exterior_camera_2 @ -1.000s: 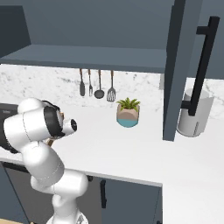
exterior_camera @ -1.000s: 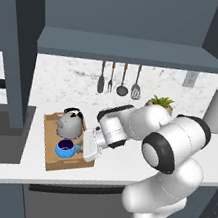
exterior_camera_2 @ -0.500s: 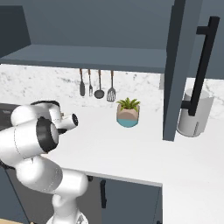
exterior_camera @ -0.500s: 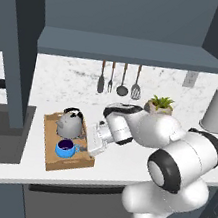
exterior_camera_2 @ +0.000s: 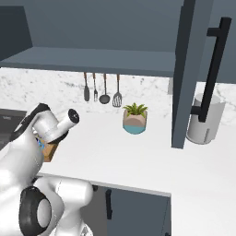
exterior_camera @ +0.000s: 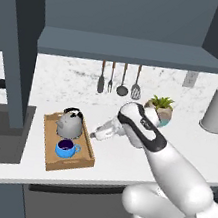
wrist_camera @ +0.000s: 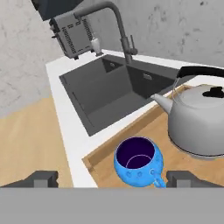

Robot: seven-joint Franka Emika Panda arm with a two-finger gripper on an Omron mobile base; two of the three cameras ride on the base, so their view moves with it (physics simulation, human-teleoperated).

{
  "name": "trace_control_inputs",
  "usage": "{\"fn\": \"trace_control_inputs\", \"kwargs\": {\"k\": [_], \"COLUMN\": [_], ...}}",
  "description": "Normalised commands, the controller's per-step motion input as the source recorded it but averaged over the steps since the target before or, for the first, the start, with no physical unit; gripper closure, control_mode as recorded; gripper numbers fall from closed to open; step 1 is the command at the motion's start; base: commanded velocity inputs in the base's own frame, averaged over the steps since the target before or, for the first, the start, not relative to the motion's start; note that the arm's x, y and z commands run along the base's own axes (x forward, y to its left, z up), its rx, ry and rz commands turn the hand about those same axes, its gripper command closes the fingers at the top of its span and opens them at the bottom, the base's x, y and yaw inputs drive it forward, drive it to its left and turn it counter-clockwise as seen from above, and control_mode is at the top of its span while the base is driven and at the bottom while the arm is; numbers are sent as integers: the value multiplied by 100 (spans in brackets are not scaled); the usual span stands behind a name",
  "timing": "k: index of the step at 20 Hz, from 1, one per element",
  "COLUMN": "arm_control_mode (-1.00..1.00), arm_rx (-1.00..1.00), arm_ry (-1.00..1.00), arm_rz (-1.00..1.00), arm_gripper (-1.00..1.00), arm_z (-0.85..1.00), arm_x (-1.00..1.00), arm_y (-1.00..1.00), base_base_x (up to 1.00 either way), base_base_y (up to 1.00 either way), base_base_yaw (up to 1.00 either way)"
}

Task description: Pick the kettle from the counter and place it on the tray. Then pick the mug from the cabinet and place it on the tray. Then close the cabinet doors.

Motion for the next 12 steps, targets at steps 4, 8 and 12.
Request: {"fn": "trace_control_inputs", "kwargs": {"k": [4, 8, 12], "arm_control_mode": [-100, -100, -100], "arm_rx": [-10, 0, 5], "arm_ry": [14, 0, 9], "arm_rz": [-24, 0, -34], "arm_gripper": [-100, -100, -100], "arm_z": [10, 0, 15], "arm_x": [-1, -5, -35], "arm_y": [-24, 0, -31], "base_base_x": [0, 0, 0], "base_base_y": [0, 0, 0], "base_base_yaw": [0, 0, 0]}}
